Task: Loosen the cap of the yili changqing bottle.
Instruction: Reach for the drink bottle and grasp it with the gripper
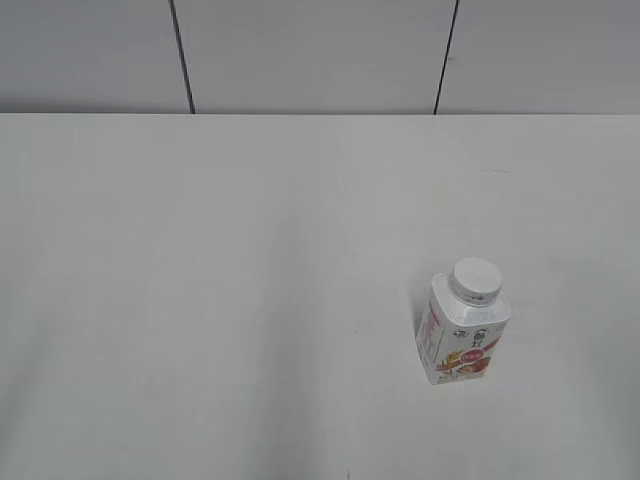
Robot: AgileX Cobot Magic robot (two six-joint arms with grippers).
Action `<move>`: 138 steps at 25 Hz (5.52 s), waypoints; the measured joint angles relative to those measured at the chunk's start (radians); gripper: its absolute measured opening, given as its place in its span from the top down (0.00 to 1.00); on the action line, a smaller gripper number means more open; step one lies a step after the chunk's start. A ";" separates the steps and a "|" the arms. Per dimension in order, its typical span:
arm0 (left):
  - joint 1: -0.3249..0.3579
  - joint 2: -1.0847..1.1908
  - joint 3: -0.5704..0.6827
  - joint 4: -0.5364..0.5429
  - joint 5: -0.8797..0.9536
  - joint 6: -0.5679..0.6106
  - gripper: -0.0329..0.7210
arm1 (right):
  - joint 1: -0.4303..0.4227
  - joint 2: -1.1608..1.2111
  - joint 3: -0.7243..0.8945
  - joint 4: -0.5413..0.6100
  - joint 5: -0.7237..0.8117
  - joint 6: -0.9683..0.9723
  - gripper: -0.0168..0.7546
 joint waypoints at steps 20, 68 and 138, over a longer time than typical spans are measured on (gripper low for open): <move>0.000 0.000 0.000 0.000 0.000 0.000 0.23 | 0.000 0.000 0.000 0.000 0.000 0.000 0.27; 0.000 0.021 -0.010 0.086 -0.158 0.003 0.23 | 0.000 0.000 0.000 0.000 0.000 0.000 0.27; -0.353 1.193 0.168 0.135 -1.646 -0.003 0.33 | 0.000 0.000 0.000 0.000 0.000 0.000 0.27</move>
